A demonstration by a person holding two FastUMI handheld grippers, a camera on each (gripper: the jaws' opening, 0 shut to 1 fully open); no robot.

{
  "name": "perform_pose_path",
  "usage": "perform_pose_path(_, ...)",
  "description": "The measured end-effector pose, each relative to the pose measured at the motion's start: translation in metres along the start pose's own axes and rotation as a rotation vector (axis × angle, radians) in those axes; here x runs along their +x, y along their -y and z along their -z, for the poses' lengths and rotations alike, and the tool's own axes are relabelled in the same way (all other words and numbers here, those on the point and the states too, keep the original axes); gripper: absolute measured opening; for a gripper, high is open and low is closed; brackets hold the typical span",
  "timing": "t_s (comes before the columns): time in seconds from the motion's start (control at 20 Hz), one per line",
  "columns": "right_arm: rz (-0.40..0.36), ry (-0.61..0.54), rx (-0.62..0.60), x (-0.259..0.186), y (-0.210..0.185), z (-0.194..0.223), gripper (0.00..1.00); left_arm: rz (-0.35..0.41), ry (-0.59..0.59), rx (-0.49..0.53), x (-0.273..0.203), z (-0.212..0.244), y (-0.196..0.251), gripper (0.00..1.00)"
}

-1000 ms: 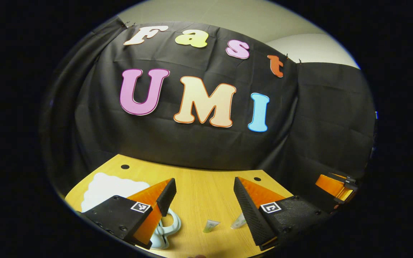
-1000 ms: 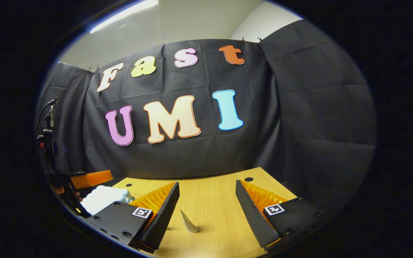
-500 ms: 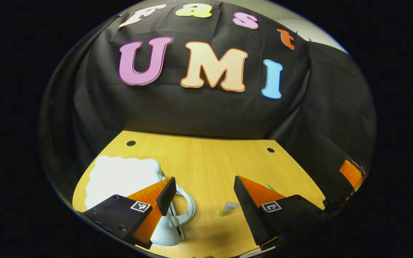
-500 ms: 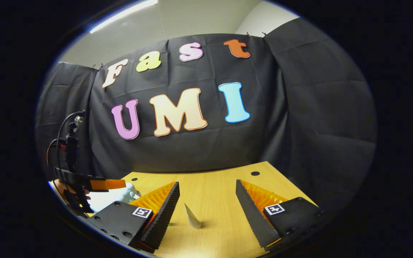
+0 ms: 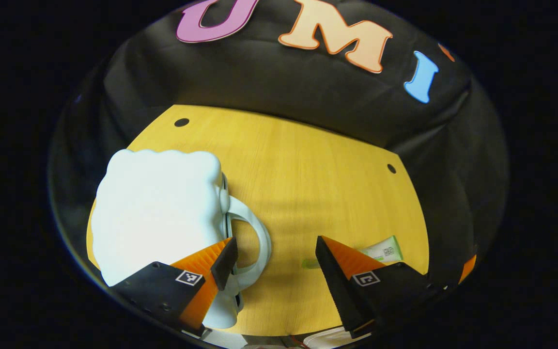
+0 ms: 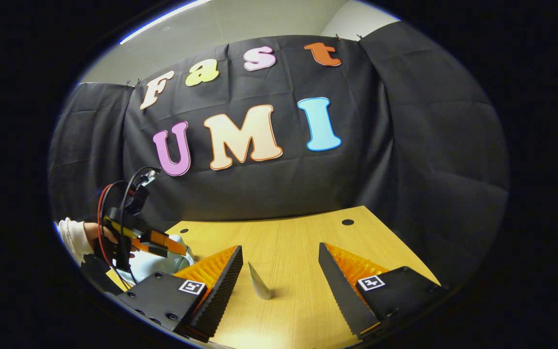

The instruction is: First open the suitcase, pack the skin care products into it, and then close the suitcase.

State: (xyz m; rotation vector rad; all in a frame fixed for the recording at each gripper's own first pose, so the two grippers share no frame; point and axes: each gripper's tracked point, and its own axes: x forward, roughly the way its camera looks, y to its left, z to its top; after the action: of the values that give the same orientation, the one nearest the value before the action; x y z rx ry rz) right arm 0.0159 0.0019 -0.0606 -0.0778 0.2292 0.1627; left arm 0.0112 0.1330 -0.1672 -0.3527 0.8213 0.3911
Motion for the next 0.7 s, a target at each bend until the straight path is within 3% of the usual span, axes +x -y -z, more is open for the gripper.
perform_pose_path(0.25, 0.015, 0.002, 0.005, 0.003, 0.012, -0.001, 0.98, -0.054, -0.144, -0.007, 0.029, 0.011, -0.007, 0.94)
perform_pose_path(0.4, 0.029, 0.002, 0.014, 0.006, 0.020, -0.001, 0.98, -0.095, -0.201, 0.001, 0.047, 0.013, -0.012, 0.78)
perform_pose_path(0.7, 0.063, -0.004, 0.013, 0.011, 0.038, 0.001, 0.94, -0.175, -0.309, 0.062, 0.069, 0.018, -0.025, 0.58)
